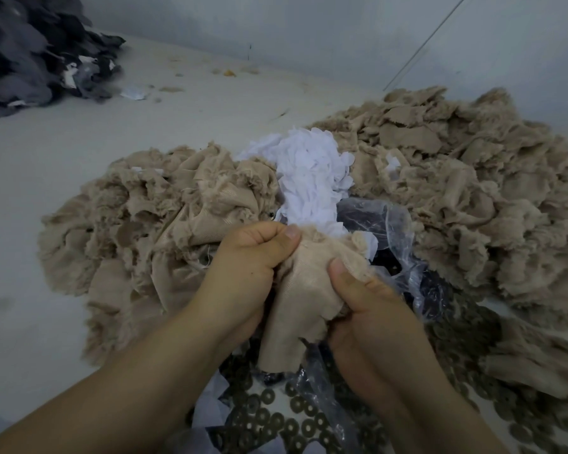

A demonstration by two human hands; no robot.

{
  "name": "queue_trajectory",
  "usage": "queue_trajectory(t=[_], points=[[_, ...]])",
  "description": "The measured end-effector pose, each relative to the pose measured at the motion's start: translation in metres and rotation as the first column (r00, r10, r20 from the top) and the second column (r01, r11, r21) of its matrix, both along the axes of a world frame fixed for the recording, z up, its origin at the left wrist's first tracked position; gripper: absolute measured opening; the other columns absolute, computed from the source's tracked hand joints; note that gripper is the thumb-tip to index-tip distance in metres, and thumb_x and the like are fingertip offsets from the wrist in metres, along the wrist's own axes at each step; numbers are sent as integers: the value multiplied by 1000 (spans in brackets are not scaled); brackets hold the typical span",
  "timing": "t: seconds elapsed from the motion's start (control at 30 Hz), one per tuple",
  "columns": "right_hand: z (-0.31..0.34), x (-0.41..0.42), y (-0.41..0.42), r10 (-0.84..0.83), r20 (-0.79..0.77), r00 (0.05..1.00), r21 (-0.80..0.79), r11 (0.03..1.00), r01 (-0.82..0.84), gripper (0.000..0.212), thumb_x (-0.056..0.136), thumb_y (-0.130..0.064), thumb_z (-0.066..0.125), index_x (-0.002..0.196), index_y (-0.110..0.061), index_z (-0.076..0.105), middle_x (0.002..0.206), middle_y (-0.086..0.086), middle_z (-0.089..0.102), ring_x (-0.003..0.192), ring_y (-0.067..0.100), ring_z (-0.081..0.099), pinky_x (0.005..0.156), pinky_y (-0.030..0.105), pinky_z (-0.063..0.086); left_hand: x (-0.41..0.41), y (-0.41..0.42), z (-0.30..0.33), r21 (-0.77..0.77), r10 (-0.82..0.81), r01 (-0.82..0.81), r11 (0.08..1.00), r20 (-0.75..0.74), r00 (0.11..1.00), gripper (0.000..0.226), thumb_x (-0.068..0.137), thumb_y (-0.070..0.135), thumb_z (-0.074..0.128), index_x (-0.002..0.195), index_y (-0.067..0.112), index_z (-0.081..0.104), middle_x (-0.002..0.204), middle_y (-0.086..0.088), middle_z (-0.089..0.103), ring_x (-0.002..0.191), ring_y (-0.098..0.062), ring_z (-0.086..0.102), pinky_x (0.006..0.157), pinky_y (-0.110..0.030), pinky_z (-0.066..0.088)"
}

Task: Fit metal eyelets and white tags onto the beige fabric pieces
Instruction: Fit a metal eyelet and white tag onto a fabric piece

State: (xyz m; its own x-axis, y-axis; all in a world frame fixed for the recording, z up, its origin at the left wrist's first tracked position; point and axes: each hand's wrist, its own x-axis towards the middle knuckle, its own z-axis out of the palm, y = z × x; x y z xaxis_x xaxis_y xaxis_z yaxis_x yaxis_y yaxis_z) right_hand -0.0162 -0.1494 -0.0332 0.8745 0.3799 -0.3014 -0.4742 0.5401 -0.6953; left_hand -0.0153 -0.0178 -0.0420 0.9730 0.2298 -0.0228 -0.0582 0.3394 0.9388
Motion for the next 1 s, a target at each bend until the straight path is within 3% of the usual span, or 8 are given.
queue_trajectory(t=[0.07, 0.13, 0.27, 0.4, 0.67, 0.8, 0.93, 1.0], points=[[-1, 1, -1, -6, -44, 999, -16, 1000, 6, 44, 85, -20, 57, 124, 0, 64, 117, 18, 71, 110, 32, 68, 102, 47, 48, 0, -2, -2, -6, -9, 9, 1000, 11, 1000, 49, 83, 26, 65, 94, -21, 53, 87, -37, 59, 78, -33, 55, 70, -38, 52], [-1, 3, -3, 11, -86, 996, -43, 999, -14, 47, 81, -22, 59, 122, -1, 66, 114, 19, 72, 109, 34, 68, 101, 49, 49, 0, -3, -4, 88, -15, 10, 996, 51, 999, 47, 89, 26, 65, 86, -19, 52, 76, -41, 52, 72, -30, 49, 65, -41, 44], [1, 2, -5, 44, -52, 998, -69, 996, -48, 45, 82, -28, 65, 120, -3, 68, 115, 20, 71, 111, 34, 67, 103, 50, 48, -1, -5, -3, 322, -49, -2, 947, 150, 987, 38, 92, 27, 56, 62, 6, 46, 52, 0, 39, 51, -12, 34, 48, -22, 31], [1, 1, -4, 45, -74, 996, -95, 994, -52, 44, 80, -25, 66, 118, -2, 69, 114, 21, 72, 108, 34, 69, 99, 49, 51, -2, -8, -6, 453, -62, -36, 891, 200, 978, 40, 99, 15, 56, 62, 2, 44, 54, 8, 40, 52, -6, 35, 48, -20, 32], [-2, 3, -3, 124, -243, 962, -41, 990, -137, 35, 98, -26, 55, 122, -3, 67, 117, 19, 71, 113, 33, 67, 107, 48, 44, -3, -10, -15, 289, -21, -9, 957, 100, 995, 39, 100, 17, 55, 63, 4, 47, 53, 1, 41, 50, -13, 34, 46, -23, 32], [-5, 1, -2, 152, -300, 942, -5, 987, -161, 37, 101, -29, 48, 126, -5, 65, 120, 19, 69, 117, 31, 64, 110, 45, 42, -3, -11, -17, 222, -11, -9, 975, 90, 996, 40, 90, 29, 59, 67, -2, 47, 56, -7, 42, 54, -19, 35, 48, -28, 35], [-2, 7, -8, 146, -173, 974, -79, 984, -162, 34, 93, -25, 57, 115, -4, 71, 112, 19, 73, 104, 30, 71, 93, 42, 56, -3, -8, -21, 183, 5, -16, 983, 59, 998, 40, 95, 28, 60, 70, -2, 50, 61, -9, 45, 58, -20, 38, 51, -29, 38], [4, 13, -18, 106, 47, 993, -283, 955, -88, 32, 84, -32, 63, 97, -7, 77, 97, 12, 76, 87, 26, 74, 75, 35, 61, -3, -5, -24, 168, 37, -41, 985, 31, 999, 39, 97, 26, 59, 75, -5, 50, 66, -10, 45, 62, -21, 38, 56, -32, 38]])
